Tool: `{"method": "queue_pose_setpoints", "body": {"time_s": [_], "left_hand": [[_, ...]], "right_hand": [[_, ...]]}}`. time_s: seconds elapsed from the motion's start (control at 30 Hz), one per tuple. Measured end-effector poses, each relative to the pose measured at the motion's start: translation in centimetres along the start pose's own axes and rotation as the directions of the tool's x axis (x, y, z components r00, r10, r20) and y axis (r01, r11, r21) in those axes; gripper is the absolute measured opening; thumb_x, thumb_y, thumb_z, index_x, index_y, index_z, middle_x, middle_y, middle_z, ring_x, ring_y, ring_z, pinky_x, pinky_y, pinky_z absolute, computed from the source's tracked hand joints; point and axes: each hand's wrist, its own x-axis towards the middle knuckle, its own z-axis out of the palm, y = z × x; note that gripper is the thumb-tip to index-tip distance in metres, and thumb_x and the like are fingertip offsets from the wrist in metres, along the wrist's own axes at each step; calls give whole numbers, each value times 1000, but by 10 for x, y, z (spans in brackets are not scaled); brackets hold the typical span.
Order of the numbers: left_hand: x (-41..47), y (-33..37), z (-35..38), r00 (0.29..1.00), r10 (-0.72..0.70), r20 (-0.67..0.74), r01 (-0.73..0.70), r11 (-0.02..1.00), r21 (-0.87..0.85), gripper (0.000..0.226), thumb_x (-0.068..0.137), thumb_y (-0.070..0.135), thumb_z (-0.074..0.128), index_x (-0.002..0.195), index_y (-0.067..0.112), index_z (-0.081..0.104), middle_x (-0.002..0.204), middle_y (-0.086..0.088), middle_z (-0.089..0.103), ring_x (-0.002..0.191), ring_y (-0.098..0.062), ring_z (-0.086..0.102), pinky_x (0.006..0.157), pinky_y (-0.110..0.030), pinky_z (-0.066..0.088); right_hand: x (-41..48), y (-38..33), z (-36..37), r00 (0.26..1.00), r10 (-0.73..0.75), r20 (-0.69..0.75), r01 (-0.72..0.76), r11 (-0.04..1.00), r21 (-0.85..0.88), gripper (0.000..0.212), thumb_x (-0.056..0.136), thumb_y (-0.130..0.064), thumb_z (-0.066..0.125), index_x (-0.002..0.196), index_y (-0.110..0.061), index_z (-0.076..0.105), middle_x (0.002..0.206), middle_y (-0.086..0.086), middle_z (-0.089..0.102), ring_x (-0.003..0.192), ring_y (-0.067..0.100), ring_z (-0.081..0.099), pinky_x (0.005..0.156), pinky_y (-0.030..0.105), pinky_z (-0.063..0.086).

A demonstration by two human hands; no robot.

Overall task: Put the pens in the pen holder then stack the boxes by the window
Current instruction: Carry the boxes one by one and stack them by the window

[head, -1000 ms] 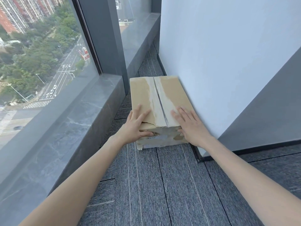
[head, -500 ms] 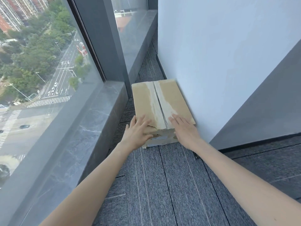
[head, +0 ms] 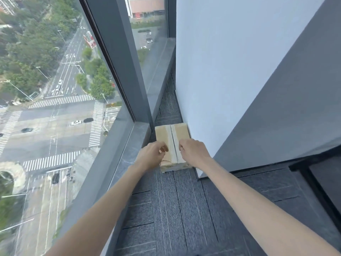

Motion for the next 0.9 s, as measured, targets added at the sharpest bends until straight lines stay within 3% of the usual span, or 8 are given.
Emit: {"method": "queue_pose_setpoints", "body": {"time_s": [0.23, 0.43, 0.63, 0.9], "left_hand": [[-64, 137, -157, 998, -18, -54, 14, 997, -75, 13, 88, 15, 57, 100, 21, 57, 97, 8, 67, 91, -16, 62, 81, -37, 53], [-114, 214, -224, 992, -18, -125, 1, 992, -129, 9, 88, 14, 56, 95, 18, 59, 95, 5, 68, 90, -17, 64, 84, -40, 54], [-170, 274, -255, 979, 43, -197, -82, 977, -195, 10, 86, 13, 56, 89, 20, 61, 91, 8, 67, 83, -14, 65, 79, -42, 56], [-261, 333, -242, 967, 189, -170, -229, 938, -259, 16, 86, 10, 60, 83, 26, 60, 83, 21, 62, 76, -6, 66, 80, -38, 56]], "right_hand": [[-67, -47, -196, 998, 51, -21, -50, 998, 37, 25, 90, -8, 38, 98, -8, 62, 99, 12, 65, 88, 33, 60, 74, 37, 46], [-126, -62, -306, 992, 76, -99, -68, 994, 82, 27, 85, -7, 38, 92, -12, 63, 97, 9, 67, 89, 33, 61, 70, 34, 43], [-206, -67, -367, 981, 106, -162, -88, 990, 114, 31, 84, -8, 37, 93, -15, 66, 100, 4, 69, 93, 29, 62, 78, 35, 51], [-334, -74, -382, 965, 167, -203, -154, 985, 78, 29, 85, -11, 40, 96, -16, 66, 99, 3, 71, 90, 30, 64, 80, 35, 51]]}}
